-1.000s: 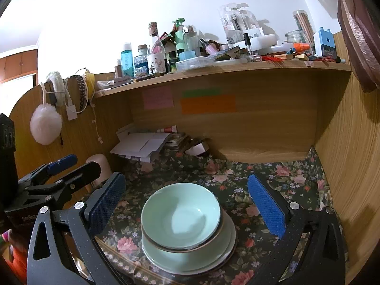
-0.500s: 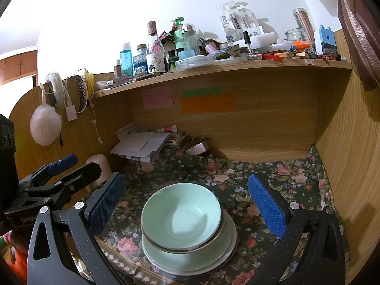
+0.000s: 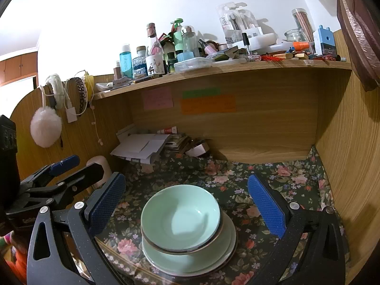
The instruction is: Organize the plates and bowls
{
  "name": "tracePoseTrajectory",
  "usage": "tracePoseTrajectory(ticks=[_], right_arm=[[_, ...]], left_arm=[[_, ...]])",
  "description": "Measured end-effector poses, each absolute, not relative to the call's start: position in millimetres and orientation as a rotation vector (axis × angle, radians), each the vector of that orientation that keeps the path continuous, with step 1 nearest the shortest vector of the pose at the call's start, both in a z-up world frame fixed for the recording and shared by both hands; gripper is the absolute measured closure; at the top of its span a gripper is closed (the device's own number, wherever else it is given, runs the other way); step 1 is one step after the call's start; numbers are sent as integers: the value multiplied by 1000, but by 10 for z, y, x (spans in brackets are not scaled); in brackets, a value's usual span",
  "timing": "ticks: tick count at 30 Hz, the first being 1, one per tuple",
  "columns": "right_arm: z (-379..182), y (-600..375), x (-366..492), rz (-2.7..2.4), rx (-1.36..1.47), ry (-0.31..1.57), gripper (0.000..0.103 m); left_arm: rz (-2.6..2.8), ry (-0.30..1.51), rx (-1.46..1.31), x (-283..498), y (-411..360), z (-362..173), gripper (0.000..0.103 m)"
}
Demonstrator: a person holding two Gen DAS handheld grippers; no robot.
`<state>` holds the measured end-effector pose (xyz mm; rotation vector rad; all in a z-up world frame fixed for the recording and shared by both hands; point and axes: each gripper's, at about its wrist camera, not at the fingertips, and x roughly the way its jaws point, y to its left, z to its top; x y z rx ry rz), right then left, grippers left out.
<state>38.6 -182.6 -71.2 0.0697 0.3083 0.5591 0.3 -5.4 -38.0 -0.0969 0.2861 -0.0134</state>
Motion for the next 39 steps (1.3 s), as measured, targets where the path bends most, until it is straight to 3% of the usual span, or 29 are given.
tracePoseTrajectory(ticks=[39], right_arm=[[-689,-1809,378,545,76,306,0]], left_arm=[[-37,302,-122,70,-51,-391,1]])
